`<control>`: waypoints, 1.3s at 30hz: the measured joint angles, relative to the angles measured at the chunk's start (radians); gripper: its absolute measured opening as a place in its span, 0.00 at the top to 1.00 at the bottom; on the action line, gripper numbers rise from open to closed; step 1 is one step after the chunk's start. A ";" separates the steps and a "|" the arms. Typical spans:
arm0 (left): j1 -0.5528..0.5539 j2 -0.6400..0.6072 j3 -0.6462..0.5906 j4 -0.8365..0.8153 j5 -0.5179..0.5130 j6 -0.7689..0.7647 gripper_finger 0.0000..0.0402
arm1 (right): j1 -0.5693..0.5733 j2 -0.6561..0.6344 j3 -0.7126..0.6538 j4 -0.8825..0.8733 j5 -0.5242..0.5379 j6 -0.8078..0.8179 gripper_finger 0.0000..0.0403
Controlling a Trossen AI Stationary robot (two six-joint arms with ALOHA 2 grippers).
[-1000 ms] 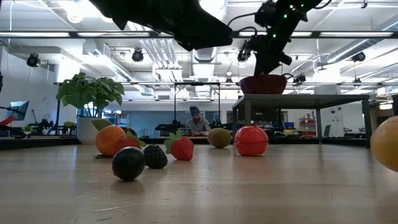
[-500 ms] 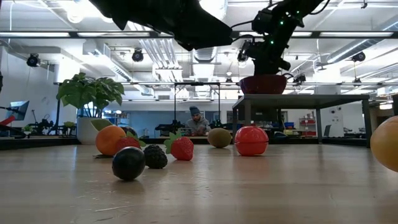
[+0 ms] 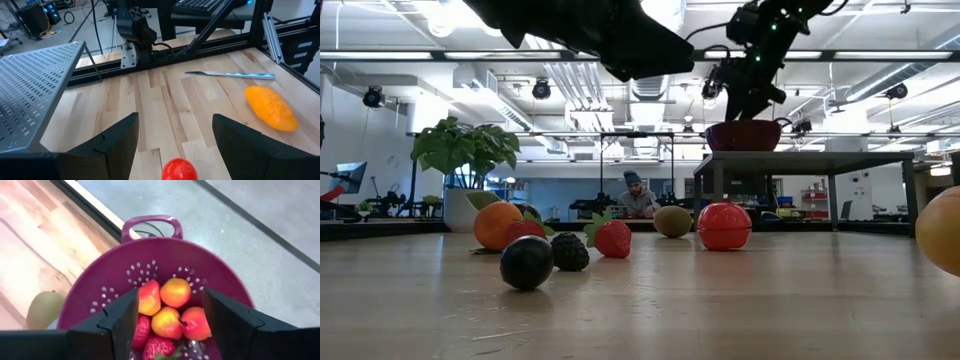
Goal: Pick & Place Fruit
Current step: Put the black berry into the violet strainer bowl on the shelf
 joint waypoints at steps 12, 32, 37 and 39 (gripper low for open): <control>0.000 0.000 0.000 -0.111 0.000 -0.045 0.36 | 0.140 -0.137 0.019 -0.158 0.000 0.015 0.54; -0.082 -0.011 0.000 -0.345 0.000 -0.007 0.36 | 0.628 -0.440 -0.535 0.184 0.181 0.224 0.50; -0.110 -0.043 0.000 -0.431 -0.005 -0.055 0.36 | 0.653 -0.465 -0.664 0.336 0.185 0.251 0.51; -0.119 -0.056 0.001 -0.453 -0.013 -0.083 0.36 | 0.660 -0.466 -0.706 0.387 0.184 0.252 0.52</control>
